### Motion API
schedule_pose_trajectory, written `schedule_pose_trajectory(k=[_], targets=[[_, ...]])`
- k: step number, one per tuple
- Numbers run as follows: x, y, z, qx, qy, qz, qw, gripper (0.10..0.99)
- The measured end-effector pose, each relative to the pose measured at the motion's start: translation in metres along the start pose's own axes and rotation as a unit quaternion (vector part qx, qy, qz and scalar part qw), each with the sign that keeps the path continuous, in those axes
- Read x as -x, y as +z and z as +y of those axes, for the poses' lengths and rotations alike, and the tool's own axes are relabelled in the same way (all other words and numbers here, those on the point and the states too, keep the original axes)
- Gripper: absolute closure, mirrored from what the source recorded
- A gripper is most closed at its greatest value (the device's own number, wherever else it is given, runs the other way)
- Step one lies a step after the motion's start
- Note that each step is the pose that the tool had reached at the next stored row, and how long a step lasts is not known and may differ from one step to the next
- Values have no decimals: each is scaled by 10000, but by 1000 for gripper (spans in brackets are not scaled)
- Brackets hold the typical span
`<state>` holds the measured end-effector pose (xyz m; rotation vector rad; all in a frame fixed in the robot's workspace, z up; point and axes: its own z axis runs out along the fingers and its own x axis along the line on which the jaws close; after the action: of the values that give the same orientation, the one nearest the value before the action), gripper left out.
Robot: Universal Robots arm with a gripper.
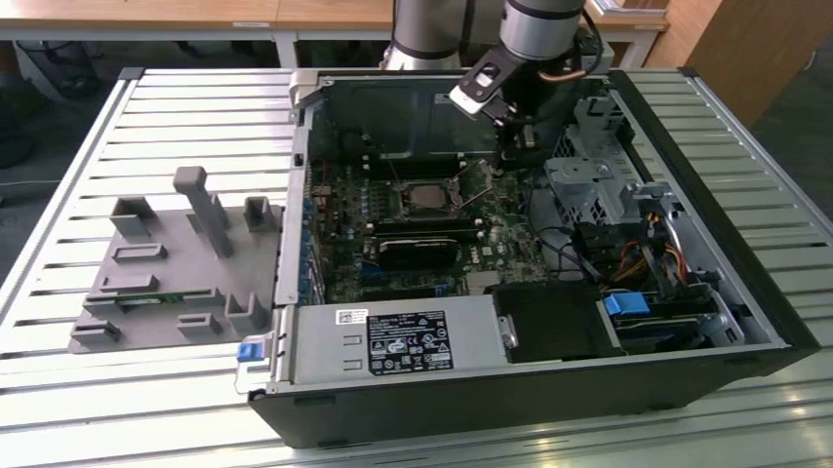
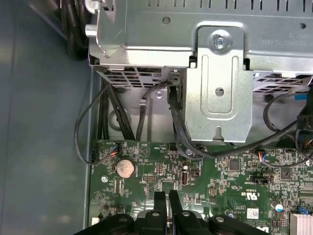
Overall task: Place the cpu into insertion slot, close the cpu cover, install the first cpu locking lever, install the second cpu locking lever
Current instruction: 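Close the cpu cover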
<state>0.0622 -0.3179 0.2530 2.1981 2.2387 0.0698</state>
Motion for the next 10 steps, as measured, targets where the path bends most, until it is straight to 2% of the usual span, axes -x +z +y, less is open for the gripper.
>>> schedule_pose_trajectory(k=[10], targets=[[3,91,35,-19,1,-1,10000,918]])
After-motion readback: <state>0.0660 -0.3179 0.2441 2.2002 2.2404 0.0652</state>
